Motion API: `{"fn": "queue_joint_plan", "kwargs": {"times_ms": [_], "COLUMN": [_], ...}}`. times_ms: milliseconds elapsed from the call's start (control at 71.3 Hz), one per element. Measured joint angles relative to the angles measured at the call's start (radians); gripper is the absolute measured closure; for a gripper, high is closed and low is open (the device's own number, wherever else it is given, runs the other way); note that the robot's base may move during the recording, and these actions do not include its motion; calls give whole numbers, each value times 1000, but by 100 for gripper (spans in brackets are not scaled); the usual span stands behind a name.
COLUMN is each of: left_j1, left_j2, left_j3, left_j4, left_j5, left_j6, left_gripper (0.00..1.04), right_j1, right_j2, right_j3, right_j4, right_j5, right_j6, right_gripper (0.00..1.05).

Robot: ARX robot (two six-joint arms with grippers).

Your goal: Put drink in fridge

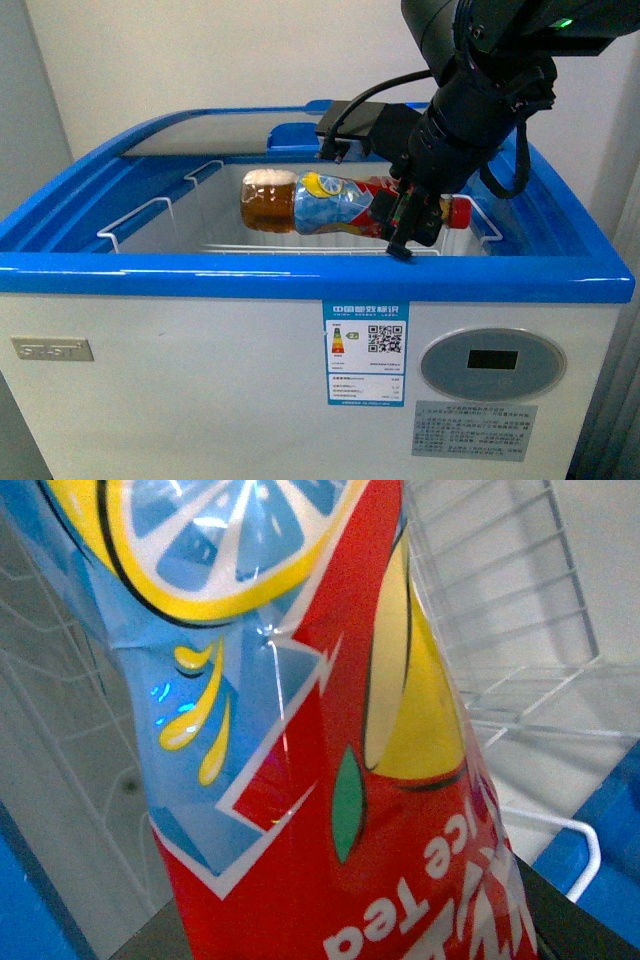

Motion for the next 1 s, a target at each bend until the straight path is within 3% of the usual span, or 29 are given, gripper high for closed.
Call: {"fn": "queue_joint_plan", "kwargs": {"times_ms": [533, 996], "left_j1": [0, 0], "left_j2": [0, 0], "left_j3": [0, 0], "left_j4": [0, 0], "left_j5": [0, 0], "left_j6": [0, 0], "left_gripper": [102, 102], "right_j1": [-3, 12], "right_j2": [188, 194], "right_j3": [224, 149], "right_j4": [-27, 122], "right_j5": [87, 176], "right_j6": [93, 126], "right_gripper": [60, 60]}}
